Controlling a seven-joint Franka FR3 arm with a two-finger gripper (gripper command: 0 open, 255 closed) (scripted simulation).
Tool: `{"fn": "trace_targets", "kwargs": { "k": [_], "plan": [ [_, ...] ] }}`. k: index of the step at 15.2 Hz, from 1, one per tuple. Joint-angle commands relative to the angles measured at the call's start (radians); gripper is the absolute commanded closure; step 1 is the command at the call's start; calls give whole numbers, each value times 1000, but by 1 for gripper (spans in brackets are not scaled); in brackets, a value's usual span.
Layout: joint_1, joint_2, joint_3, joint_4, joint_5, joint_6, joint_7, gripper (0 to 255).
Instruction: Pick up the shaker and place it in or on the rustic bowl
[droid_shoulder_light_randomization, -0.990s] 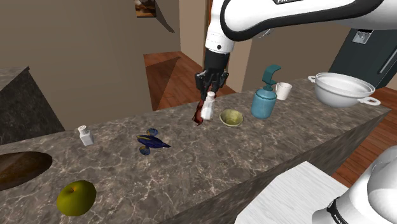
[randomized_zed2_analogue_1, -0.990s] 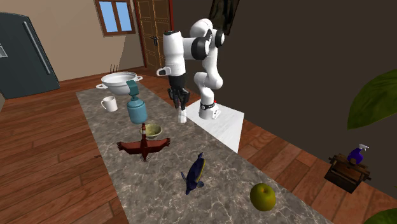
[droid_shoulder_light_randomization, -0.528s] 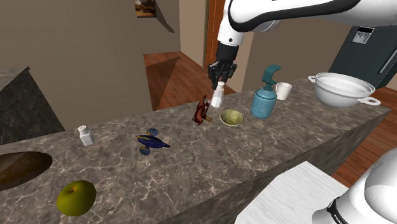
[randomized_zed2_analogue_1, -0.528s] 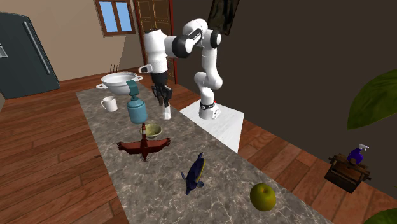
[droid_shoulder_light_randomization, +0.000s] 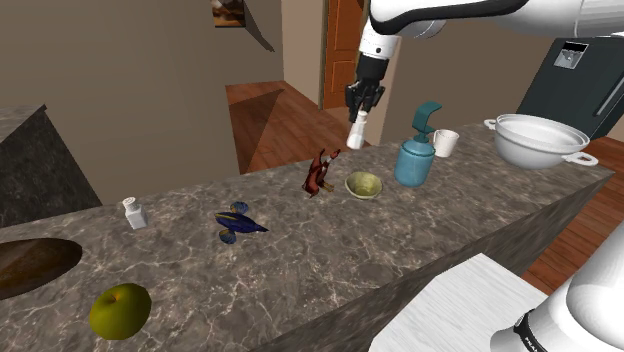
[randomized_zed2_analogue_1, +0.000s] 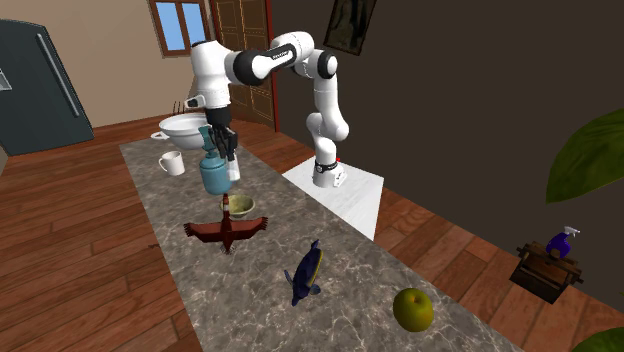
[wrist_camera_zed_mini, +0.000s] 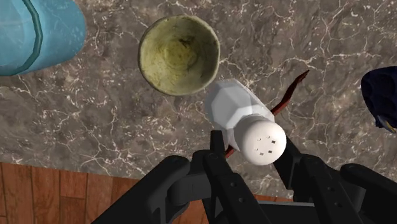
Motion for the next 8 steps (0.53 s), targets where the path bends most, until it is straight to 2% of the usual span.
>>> {"fn": "trace_targets", "kwargs": {
  "k": [1,8],
  "plan": [
    [-18,27,-15,38,0,-15,-33,255],
    [-18,23,-15,-62,3,80,-43,255]
  ]
}}
